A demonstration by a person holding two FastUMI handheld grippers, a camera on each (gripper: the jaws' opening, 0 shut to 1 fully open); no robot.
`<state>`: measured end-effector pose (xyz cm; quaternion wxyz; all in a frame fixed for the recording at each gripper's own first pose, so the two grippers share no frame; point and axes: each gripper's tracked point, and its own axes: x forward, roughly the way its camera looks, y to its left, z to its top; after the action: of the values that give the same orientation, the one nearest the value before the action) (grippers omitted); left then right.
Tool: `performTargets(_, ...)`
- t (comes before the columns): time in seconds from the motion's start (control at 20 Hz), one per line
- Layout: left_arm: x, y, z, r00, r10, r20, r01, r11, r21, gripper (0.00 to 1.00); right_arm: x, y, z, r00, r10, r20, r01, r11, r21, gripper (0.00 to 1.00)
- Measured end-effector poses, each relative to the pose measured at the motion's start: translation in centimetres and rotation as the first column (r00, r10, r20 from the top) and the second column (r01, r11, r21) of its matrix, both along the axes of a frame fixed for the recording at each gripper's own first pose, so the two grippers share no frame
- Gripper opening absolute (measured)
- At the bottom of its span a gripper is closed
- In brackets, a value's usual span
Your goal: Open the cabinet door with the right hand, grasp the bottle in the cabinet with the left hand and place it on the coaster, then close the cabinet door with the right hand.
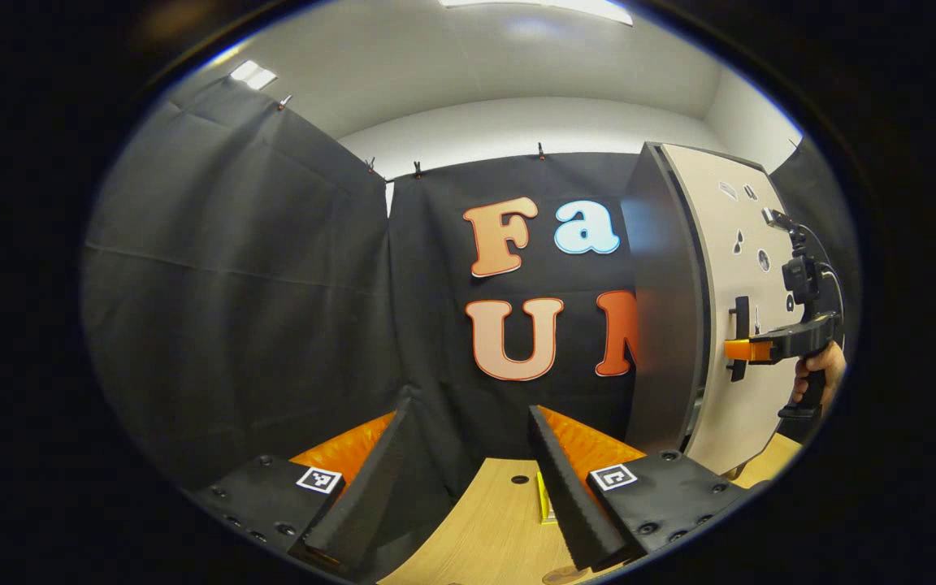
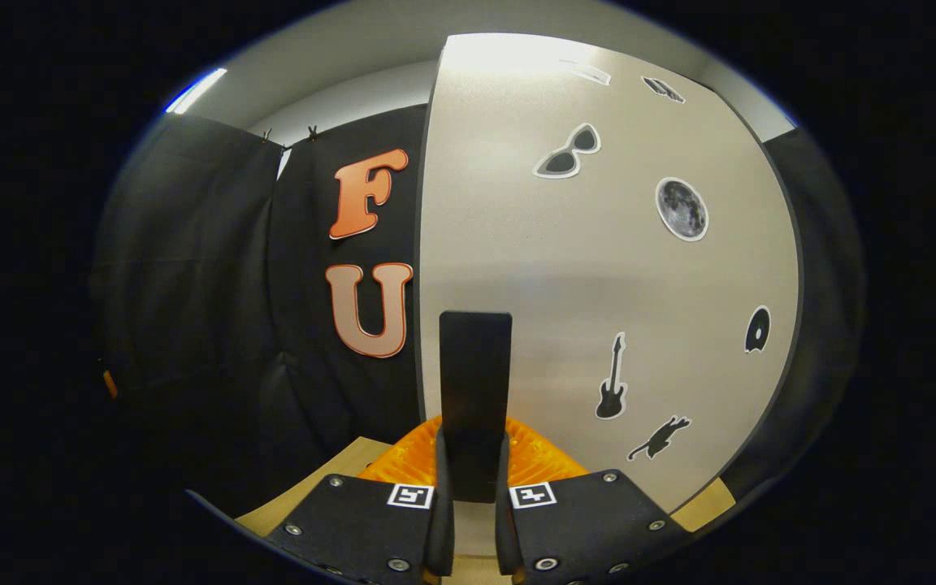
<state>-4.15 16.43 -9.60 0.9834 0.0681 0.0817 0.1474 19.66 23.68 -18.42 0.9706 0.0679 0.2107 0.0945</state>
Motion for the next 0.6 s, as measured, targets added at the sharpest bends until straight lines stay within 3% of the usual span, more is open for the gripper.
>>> performTargets(0.5,0.2,-7.1,-3.1,0.995,-0.097,-0.037,0.096,0.995,-0.036,0.94,-3.2,-0.8,1.7,0.991,0.101,0.083,-0.104,0.994,0.037,0.2)
performTargets(0.6,0.2,-8.0,-3.5,0.993,-0.113,-0.042,0.111,0.993,-0.04,0.97,-3.6,-1.1,1.9,0.99,0.105,0.097,-0.109,0.993,0.041,0.2)
